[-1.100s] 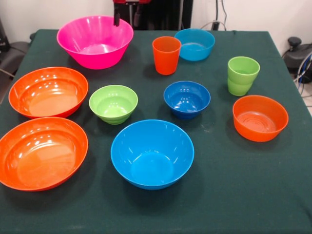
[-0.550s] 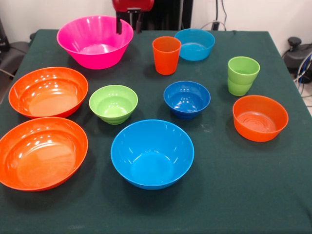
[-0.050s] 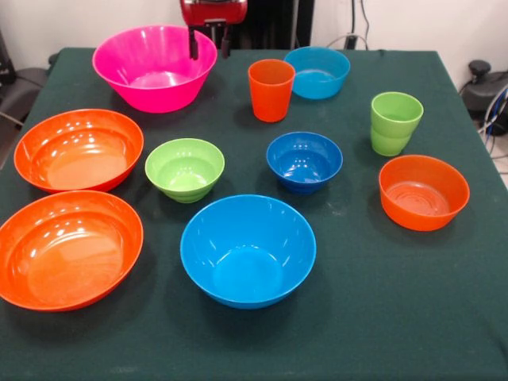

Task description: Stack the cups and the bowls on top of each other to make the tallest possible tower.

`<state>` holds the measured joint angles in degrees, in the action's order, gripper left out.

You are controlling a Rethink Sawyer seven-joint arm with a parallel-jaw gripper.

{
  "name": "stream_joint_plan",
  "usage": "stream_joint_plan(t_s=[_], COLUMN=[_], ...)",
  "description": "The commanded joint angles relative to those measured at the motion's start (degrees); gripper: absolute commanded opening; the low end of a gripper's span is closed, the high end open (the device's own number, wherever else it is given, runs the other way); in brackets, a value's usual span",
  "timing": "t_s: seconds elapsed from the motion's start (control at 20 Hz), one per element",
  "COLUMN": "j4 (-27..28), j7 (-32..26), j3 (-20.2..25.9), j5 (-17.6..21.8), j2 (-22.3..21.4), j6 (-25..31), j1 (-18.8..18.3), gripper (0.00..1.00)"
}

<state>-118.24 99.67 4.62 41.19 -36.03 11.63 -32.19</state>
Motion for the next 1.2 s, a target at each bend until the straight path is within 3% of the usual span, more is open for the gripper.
stream_joint_plan(t_s=[0.05, 0.6, 0.85, 1.2], j4=[4.2, 6.7, 7.6, 7.5], j7=[3.2, 4.0, 5.1, 5.2], j3=[5.2, 3.4, 1.3, 0.1], j5=[1.3, 2.7, 2.4, 1.5], j2=[3.2, 6.9, 7.5, 8.2], j6=[-4.0, -7.2, -8.7, -10.0], j1=[0.6, 1.1, 4.0, 5.3], gripper=[1.00, 1.00, 1.00, 1.00])
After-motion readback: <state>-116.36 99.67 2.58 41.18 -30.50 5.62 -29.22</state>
